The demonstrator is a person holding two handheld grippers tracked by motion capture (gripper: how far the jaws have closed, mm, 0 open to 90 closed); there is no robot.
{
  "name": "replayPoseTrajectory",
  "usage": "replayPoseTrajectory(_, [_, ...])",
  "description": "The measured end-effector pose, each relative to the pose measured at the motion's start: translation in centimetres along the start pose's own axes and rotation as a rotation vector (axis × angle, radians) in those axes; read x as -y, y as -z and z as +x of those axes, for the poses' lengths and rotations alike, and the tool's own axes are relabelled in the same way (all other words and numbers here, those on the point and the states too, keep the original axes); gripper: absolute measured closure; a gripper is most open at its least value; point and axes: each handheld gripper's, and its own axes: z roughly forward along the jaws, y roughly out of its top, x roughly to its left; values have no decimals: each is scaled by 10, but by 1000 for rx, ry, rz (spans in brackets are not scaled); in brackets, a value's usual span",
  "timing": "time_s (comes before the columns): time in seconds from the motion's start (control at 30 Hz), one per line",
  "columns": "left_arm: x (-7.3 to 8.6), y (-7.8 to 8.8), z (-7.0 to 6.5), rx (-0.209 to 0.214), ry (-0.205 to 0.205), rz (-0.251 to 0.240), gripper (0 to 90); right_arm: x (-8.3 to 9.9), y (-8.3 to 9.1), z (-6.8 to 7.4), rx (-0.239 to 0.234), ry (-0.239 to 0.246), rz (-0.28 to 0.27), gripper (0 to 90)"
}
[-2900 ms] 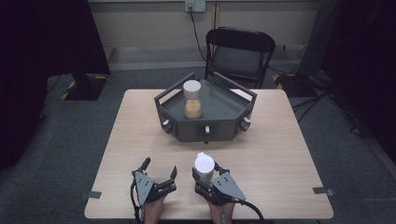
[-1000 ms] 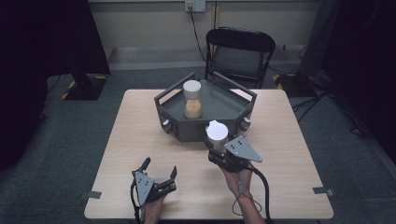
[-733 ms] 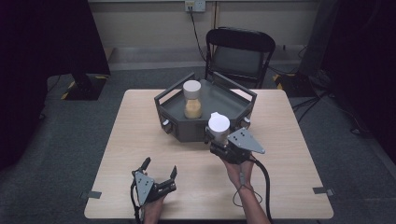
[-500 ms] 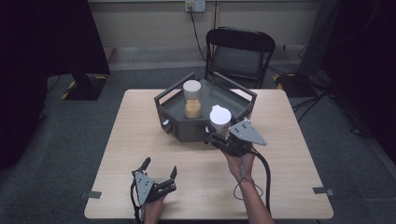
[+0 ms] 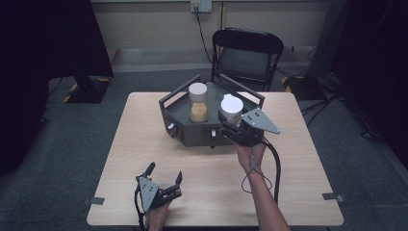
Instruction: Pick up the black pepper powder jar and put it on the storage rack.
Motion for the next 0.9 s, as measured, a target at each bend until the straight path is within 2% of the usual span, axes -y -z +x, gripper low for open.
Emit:
replayPoseTrajectory(0.1, [0, 0, 0, 0, 0, 0, 11, -3, -3, 0, 8, 8, 7, 302])
replayPoseTrajectory(0.33, [0, 0, 0, 0, 0, 0, 11, -2, -21, -4, 34, -11, 3, 302])
replayPoseTrajectory(0.5, [0, 0, 0, 0, -1, 1, 11, -3, -37, -6, 49, -17, -2, 303])
replayPoseTrajectory(0.6, [0, 0, 0, 0, -1, 0, 11, -3, -44, -4, 60, -6, 2, 302])
replayPoseTrajectory(0.73, [0, 0, 0, 0, -1, 1, 11, 0, -53, -5, 58, -36, 3, 303])
replayPoseTrajectory(0.9, [0, 0, 0, 0, -1, 0, 11, 2, -64, -4, 73, -27, 11, 303])
